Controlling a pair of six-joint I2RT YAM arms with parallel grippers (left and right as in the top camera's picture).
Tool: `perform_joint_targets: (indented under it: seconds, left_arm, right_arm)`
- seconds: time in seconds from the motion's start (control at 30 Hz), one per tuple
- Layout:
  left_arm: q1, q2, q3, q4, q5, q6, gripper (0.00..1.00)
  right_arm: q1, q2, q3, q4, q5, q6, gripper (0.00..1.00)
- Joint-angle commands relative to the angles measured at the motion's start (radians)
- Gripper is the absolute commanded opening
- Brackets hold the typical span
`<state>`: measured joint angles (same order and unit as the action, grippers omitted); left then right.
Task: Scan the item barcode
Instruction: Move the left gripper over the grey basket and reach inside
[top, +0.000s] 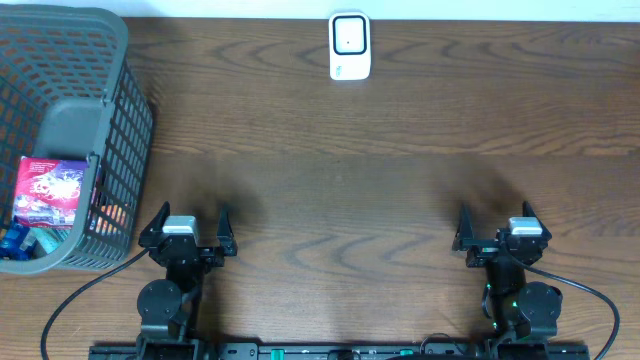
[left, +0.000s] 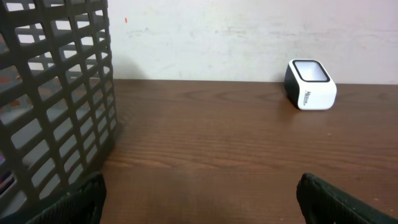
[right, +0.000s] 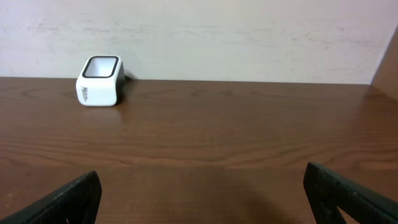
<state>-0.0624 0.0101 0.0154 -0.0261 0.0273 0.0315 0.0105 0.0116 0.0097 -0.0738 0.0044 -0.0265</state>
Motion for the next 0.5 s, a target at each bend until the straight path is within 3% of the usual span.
perform_joint_targets:
  seconds: [0.0, 0.27, 0.47]
  left_arm:
    - [-0.003, 0.052, 0.209, 0.29, 0.504, -0.317, 0.98]
    - [-0.003, 0.295, 0.345, 0.215, 0.504, -0.299, 0.98]
    - [-0.003, 0.41, 0.371, 0.327, 0.489, -0.299, 0.98]
  right_arm:
    - [0.01, 0.0, -0.004, -0.001, 0.005, 0.011, 0.99]
    - [0.01, 0.0, -0.004, -0.001, 0.005, 0.011, 0.99]
    - [0.01, 0.0, -0.004, -0.001, 0.005, 0.011, 0.99]
